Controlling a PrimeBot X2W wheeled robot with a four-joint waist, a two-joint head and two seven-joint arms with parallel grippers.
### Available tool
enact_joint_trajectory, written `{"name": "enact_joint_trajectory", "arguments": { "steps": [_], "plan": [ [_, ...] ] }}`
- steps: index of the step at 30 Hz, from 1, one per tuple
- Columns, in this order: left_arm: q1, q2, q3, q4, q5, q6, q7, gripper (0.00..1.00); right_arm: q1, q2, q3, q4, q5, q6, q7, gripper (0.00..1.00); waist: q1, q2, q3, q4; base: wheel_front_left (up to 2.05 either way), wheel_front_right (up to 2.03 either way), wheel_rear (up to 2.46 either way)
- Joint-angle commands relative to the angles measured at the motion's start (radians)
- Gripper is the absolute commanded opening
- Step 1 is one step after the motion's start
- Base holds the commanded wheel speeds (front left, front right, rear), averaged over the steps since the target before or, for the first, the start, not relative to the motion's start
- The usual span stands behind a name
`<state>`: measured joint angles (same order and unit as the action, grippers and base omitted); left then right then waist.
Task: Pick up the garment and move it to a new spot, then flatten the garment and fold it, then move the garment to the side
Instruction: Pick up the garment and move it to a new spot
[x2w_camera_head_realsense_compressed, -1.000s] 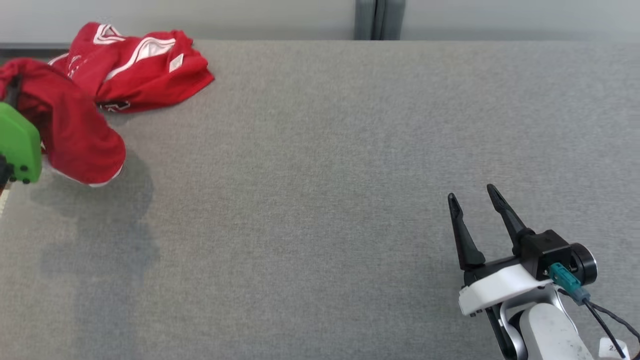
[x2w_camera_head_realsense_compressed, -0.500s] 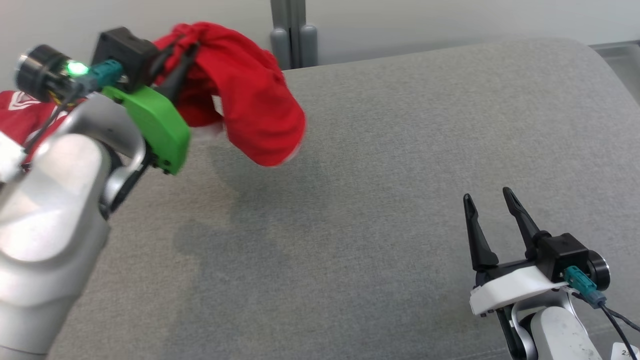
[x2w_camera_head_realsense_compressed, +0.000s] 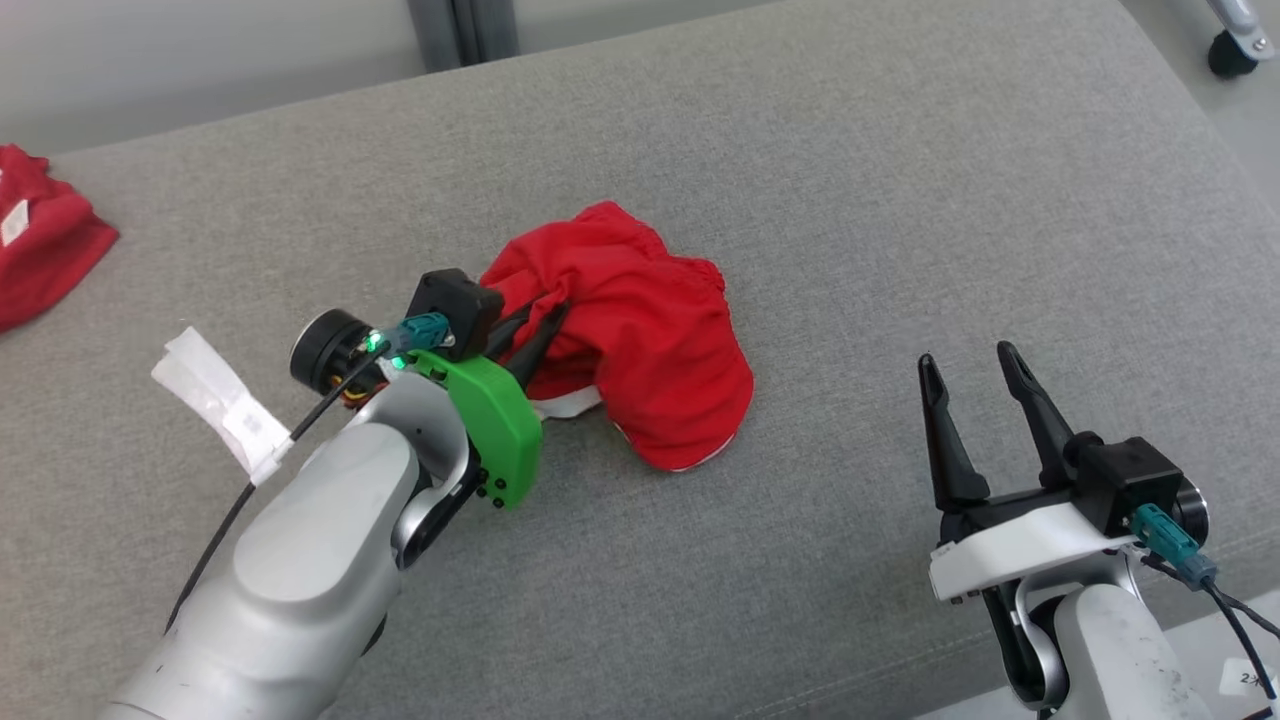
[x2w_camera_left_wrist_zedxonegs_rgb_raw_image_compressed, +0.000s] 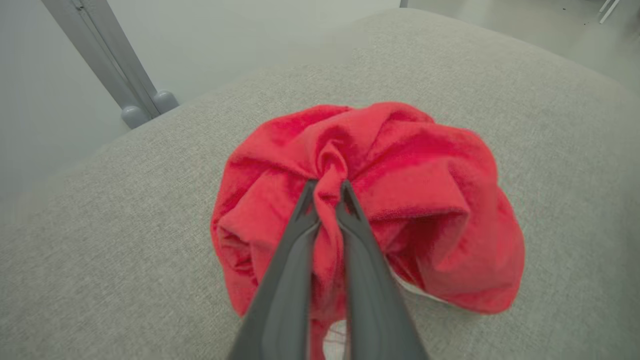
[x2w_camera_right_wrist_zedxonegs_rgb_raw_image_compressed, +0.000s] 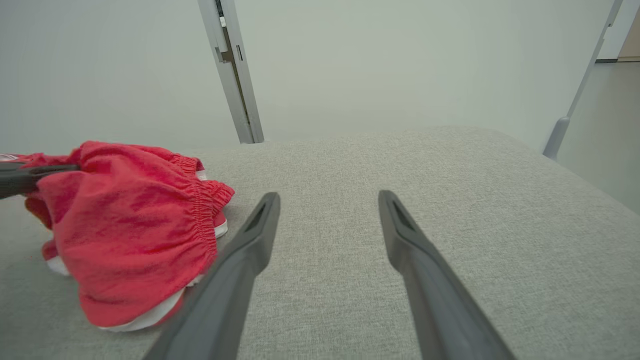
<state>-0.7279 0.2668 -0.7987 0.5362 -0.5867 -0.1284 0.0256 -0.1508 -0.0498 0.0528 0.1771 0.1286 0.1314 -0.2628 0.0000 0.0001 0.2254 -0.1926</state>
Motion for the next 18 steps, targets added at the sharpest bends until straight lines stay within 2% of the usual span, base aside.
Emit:
{"name": "enact_joint_trajectory", "arguments": {
  "steps": [1, 3, 4, 5, 6, 7, 14, 18],
  "plan": [
    [0.008, -0.004, 0.004, 0.034, 0.005, 0.006, -0.022, 0.00, -0.017, -0.001, 0.002, -0.003, 0.008, -0.001, -0.003, 1.00, 0.0000, -0.0001, 0.042, -0.037, 0.00, 0.00, 0.00],
    [0.006, -0.016, 0.010, 0.087, 0.003, 0.015, -0.052, 0.00, -0.016, -0.001, 0.003, 0.000, 0.012, -0.001, -0.003, 1.00, 0.0000, -0.0001, 0.046, -0.039, 0.00, 0.00, 0.00],
    [0.002, -0.019, 0.010, 0.111, 0.009, 0.017, -0.065, 0.07, -0.016, -0.001, 0.004, 0.001, 0.011, -0.001, -0.003, 1.00, 0.0000, -0.0001, 0.047, -0.039, 0.00, 0.00, 0.00],
    [-0.004, -0.024, 0.010, 0.133, 0.015, 0.024, -0.085, 0.47, -0.017, -0.001, 0.003, 0.002, 0.010, -0.001, -0.003, 1.00, 0.0000, -0.0001, 0.048, -0.038, 0.00, 0.00, 0.00],
    [-0.008, -0.032, 0.013, 0.149, 0.014, 0.025, -0.101, 0.80, -0.017, -0.001, 0.002, 0.002, 0.009, -0.001, -0.003, 1.00, 0.0000, -0.0001, 0.047, -0.036, 0.00, 0.00, 0.00],
    [-0.012, -0.044, 0.018, 0.165, 0.006, 0.025, -0.121, 1.00, -0.016, -0.001, 0.000, 0.003, 0.007, -0.001, -0.003, 1.00, 0.0000, -0.0001, 0.045, -0.032, 0.00, 0.00, 0.00],
    [-0.008, -0.085, 0.038, 0.221, -0.002, 0.034, -0.239, 1.00, -0.001, -0.002, -0.010, 0.014, -0.012, -0.001, -0.003, 1.00, 0.0000, -0.0001, -0.008, 0.011, 0.00, 0.00, 0.00],
    [0.035, -0.082, 0.052, 0.216, -0.003, 0.039, -0.275, 1.00, 0.011, -0.002, -0.029, 0.018, -0.027, -0.001, -0.003, 1.00, 0.0000, -0.0001, -0.055, 0.042, 0.00, 0.00, 0.00]
  ]
}}
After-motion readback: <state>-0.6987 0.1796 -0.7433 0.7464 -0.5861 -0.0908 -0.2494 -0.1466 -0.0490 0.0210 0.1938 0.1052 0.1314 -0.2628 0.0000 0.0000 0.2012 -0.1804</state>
